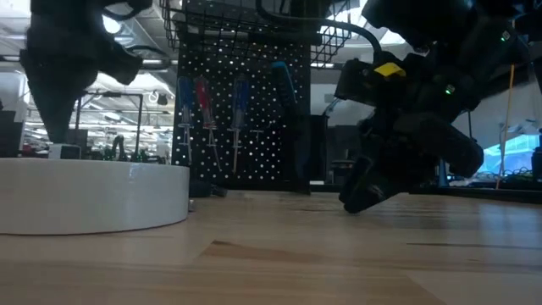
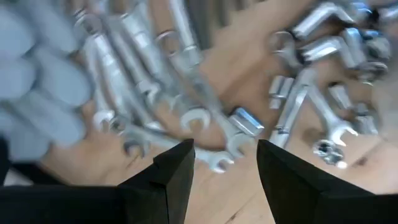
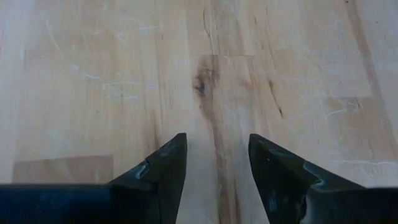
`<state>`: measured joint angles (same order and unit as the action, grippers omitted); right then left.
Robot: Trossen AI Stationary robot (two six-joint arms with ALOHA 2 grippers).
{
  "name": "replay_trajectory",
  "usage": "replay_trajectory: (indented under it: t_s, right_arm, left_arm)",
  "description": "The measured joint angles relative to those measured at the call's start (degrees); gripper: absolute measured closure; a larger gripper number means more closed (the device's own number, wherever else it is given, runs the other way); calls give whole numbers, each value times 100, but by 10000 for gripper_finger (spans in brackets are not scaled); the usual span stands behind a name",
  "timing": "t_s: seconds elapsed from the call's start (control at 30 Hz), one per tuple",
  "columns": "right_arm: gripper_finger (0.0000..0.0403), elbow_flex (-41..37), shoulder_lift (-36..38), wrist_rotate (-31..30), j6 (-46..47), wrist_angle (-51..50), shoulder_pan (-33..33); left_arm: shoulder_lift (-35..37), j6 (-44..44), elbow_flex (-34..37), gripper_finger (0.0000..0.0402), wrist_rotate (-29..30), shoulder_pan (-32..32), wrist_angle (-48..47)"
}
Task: Hang tools onto peg board
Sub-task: Put the white tape into the wire basket on the pegboard
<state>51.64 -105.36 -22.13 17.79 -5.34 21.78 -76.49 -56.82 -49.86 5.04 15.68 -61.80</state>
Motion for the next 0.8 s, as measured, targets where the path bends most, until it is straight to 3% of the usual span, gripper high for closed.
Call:
replay_trajectory:
  t_s: [0.17,0.4,0.6,0.8]
  right_arm:
    - [224,-2,-2,-77,-1,-4,2]
    - [224,-4,-4,-83,-3,-4,0]
    - [224,-13,-11,-87,-20,87,0]
    - [224,-15,-13,-85,-23,109,0]
  left_arm:
    - [-1,-231,2,235,9,-64,407]
    - [-88,284,0,235,36,30,1928]
    - [-574,889,0,235,102,209,3136]
    - [-1216,1403,0,235,330,480,3668]
